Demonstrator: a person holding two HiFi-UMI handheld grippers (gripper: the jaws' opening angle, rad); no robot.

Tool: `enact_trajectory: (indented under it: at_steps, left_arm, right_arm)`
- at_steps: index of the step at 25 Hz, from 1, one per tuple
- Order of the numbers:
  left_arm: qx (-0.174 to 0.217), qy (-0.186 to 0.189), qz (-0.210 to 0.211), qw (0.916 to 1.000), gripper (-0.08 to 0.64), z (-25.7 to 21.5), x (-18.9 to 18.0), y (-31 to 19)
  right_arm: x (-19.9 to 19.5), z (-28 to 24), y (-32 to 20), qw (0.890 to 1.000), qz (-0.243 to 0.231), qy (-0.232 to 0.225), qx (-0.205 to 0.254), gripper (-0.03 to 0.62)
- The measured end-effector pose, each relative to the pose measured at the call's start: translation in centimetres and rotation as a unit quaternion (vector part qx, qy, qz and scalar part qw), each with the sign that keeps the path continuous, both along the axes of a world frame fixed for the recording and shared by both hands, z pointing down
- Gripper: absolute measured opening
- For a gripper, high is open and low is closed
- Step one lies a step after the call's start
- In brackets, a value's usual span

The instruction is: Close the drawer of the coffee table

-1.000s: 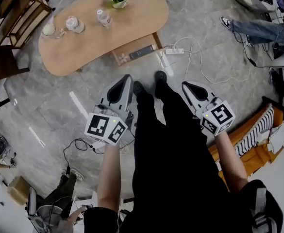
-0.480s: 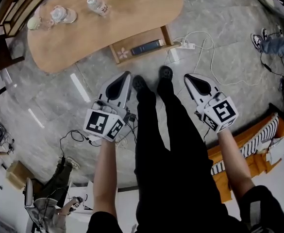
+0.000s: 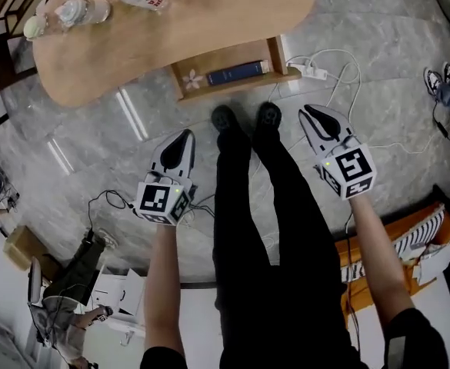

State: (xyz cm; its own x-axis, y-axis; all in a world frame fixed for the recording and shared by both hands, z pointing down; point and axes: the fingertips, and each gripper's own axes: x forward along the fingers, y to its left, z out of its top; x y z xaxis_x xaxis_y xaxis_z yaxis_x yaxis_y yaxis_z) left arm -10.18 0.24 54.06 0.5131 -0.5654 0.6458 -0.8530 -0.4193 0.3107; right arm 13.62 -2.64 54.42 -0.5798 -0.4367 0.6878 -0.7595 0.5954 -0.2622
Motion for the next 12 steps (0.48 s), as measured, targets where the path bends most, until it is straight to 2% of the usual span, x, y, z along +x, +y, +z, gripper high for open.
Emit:
enact_trajectory:
  at_steps: [2, 5, 8, 9, 11, 12]
  left_arm:
    - [-0.017, -0.017, -0.013, 0.9996, 0.015, 3.0, -1.4, 0.1]
    - [-0.037, -0.035, -0.017, 0.9985, 0.015, 7.8, -3.0, -0.2]
    - [-0.061, -0.055, -0.012, 0.9966, 0.017, 12.3, -4.2, 0.2]
    - [-0.068, -0.06, -0.012, 0.9958, 0.028, 13.7, -4.6, 0.3]
    - [-0.079, -0.07, -0.013, 0.9943, 0.101, 16.1, -5.4, 0.4]
    - [-0.083, -0.074, -0.015, 0.9937, 0.104, 17.0, -5.9, 0.4]
  right_arm:
    - [0.5, 2.5, -0.7, 1.0, -0.015, 0.019, -0.002, 0.017]
    - [1.1, 6.7, -1.6, 0.998, -0.04, 0.051, -0.005, 0.087]
    - [1.5, 9.9, -2.0, 0.995, -0.062, 0.08, -0.001, 0.118]
    - [1.6, 10.9, -2.1, 0.994, -0.068, 0.089, 0.0, 0.126]
    - [1.8, 12.9, -2.1, 0.991, -0.08, 0.104, -0.003, 0.138]
    - [1.9, 13.9, -2.1, 0.99, -0.086, 0.112, -0.006, 0.138]
